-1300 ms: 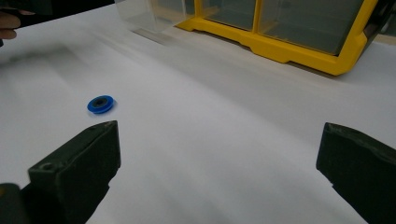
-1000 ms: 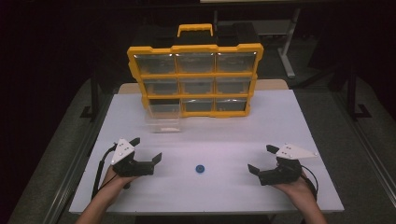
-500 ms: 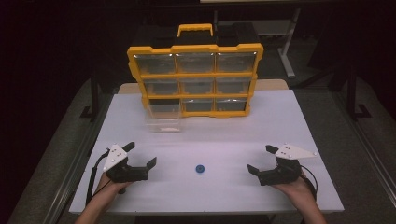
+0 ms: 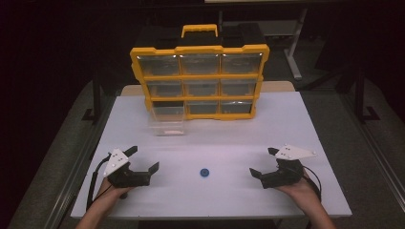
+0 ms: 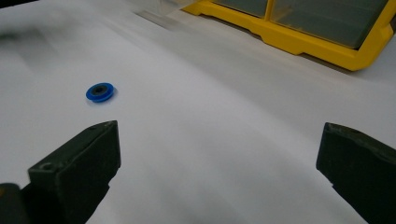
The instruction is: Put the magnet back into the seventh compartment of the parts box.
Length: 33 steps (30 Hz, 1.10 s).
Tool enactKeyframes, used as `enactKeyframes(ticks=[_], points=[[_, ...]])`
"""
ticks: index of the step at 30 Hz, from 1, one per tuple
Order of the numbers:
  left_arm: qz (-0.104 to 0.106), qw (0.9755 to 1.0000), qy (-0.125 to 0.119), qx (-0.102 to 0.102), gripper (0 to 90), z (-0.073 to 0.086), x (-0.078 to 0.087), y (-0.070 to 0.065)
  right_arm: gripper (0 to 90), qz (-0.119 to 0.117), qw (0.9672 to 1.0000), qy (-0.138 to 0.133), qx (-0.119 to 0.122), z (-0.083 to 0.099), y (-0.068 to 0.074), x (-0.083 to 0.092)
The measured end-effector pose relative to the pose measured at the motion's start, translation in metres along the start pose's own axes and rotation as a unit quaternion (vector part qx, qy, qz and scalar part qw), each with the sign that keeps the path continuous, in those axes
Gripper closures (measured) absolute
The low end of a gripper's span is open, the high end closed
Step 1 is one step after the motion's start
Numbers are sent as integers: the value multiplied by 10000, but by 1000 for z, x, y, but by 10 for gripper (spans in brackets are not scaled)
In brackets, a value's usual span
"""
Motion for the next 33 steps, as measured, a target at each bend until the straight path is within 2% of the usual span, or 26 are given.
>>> enactKeyframes(ticks=[4,9,15,33], points=[[3,10000,-28,22,0,0,0,1,0,-61,10000,-30,-14,-3,-1,-2],[1,10000,-8,42,0,0,0,0,0,-239,9997,63,26,-5,5,-9],[52,10000,4,25,0,2,-2,-1,0,-303,9994,116,71,-8,8,-16],[111,9999,21,76,0,4,-3,-3,0,-744,9969,187,153,-30,19,-34]])
Point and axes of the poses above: each handheld gripper's, and its own axes: x roughly backward along the jaws, z roughly out of its underside, y roughly to its left, the point moved 5 cm from there along -x, roughly forward along the jaws, and after that the axes turned 1 degree about -y, right-handed, at the moved point
